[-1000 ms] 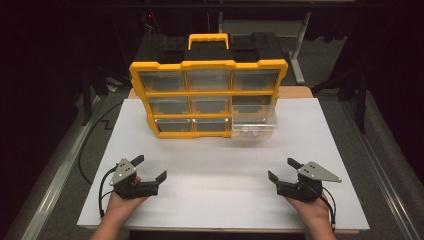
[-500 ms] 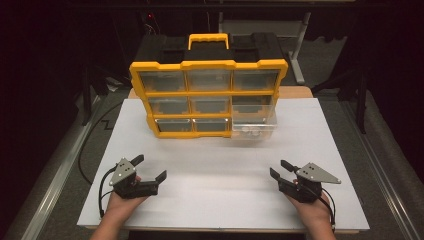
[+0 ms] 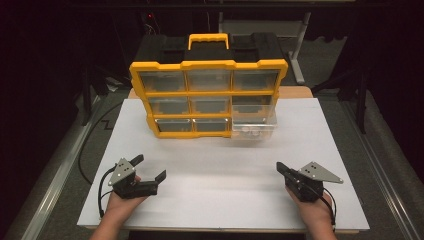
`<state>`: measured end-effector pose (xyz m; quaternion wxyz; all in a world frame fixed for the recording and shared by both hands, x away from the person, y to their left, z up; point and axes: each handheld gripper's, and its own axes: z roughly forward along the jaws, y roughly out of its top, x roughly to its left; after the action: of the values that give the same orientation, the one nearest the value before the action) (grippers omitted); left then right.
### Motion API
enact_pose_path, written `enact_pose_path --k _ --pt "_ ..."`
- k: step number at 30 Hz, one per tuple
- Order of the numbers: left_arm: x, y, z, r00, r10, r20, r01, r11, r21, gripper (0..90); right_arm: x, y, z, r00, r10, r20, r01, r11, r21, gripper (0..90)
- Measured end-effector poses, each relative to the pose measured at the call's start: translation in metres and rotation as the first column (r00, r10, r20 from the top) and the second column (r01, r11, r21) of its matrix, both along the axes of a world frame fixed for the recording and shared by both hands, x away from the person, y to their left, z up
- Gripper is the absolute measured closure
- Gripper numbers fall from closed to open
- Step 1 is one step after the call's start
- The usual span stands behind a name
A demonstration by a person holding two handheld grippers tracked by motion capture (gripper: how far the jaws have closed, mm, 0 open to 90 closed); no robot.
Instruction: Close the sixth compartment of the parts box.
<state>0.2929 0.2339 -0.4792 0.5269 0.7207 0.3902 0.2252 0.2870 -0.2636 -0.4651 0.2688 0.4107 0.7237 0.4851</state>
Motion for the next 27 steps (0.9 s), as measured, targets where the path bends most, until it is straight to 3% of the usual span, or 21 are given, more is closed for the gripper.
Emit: enact_pose_path --k 8,15,22,27 --pt "0.001 -0.001 0.0 1.0 -0.004 0.002 0.004 1.0 -0.009 0.4 0.003 0.004 -0.002 0.9999 0.014 0.001 -0.014 1.0 -0.01 90.0" --pt "0.001 0.0 -0.001 1.0 -0.005 0.004 0.005 0.9999 -0.01 0.5 0.009 0.023 -0.005 0.9987 0.05 -0.013 -0.05 0.999 -0.018 90.0" --pt "0.001 0.0 -0.001 0.9999 -0.017 0.002 0.017 0.9998 0.01 0.5 0.015 0.041 0.0 0.9971 0.076 -0.005 -0.076 0.996 -0.048 90.0" --pt "0.001 -0.001 -0.002 0.9997 -0.026 0.002 0.026 0.9995 0.021 0.5 0.019 0.047 0.007 0.9966 0.083 0.004 -0.082 0.996 -0.036 90.0"
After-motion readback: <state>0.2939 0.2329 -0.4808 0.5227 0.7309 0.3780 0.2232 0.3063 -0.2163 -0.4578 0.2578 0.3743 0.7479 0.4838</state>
